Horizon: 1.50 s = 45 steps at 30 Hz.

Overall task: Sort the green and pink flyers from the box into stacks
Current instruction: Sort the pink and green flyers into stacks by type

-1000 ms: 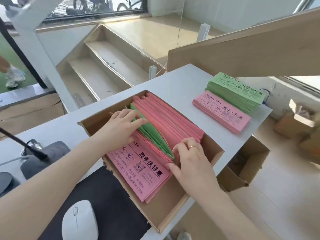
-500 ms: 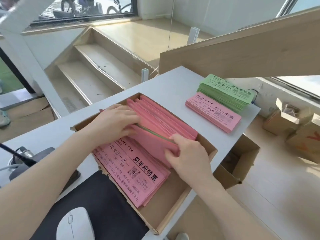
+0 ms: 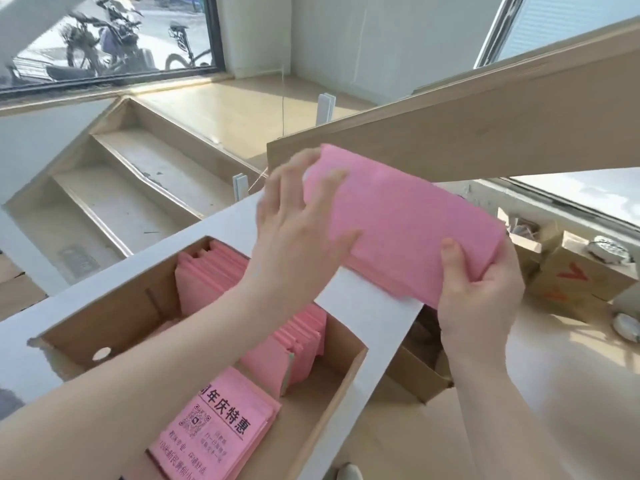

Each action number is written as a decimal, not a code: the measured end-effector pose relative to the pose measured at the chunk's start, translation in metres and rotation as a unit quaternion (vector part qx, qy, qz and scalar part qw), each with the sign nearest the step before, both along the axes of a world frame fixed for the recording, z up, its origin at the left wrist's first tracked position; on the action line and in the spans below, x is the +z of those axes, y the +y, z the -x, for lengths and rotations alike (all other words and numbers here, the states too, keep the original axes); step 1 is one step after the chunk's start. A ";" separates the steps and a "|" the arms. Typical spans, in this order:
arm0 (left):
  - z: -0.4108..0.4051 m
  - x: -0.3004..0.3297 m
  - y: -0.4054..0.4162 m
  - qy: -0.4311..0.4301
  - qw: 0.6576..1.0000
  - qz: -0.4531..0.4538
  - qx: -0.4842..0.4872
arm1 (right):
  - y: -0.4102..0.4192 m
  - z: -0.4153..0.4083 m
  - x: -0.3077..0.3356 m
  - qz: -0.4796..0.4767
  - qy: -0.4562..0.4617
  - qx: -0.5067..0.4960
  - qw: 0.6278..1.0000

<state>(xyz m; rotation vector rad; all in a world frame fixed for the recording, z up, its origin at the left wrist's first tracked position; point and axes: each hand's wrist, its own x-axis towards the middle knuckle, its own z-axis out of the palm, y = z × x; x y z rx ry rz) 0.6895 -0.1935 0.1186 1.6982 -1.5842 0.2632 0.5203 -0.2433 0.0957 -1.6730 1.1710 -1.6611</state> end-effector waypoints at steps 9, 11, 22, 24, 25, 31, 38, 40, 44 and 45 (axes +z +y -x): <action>0.049 -0.023 -0.058 0.523 0.802 -0.135 -0.255 | -0.046 -0.023 -0.030 0.159 0.271 -0.055 0.948; 0.049 -0.031 -0.069 0.581 0.769 -0.147 -0.222 | -0.056 -0.023 -0.038 0.178 0.306 -0.022 0.935; 0.006 -0.034 -0.110 0.610 0.757 -0.214 -0.092 | -0.142 0.012 -0.072 -0.038 0.100 0.286 0.952; -0.002 -0.034 -0.109 0.610 0.740 -0.249 -0.137 | -0.179 0.029 -0.075 -0.186 -0.007 0.326 0.927; -0.006 -0.036 -0.109 0.605 0.733 -0.265 -0.163 | -0.195 0.038 -0.079 -0.259 -0.075 0.376 0.886; -0.023 -0.053 -0.115 0.572 0.727 -0.311 -0.220 | -0.201 0.072 -0.102 -0.405 -0.106 0.537 0.733; -0.053 -0.054 -0.120 0.398 0.845 -0.320 -0.157 | -0.154 0.053 -0.090 -0.188 0.025 0.331 0.924; -0.060 -0.060 -0.120 0.364 0.846 -0.367 -0.131 | -0.144 0.051 -0.101 -0.188 0.043 0.308 0.932; -0.068 -0.087 -0.117 0.256 0.832 -0.490 -0.051 | -0.123 0.050 -0.133 -0.251 0.073 0.306 0.915; -0.068 -0.090 -0.117 0.235 0.835 -0.496 -0.044 | -0.119 0.049 -0.136 -0.254 0.074 0.305 0.915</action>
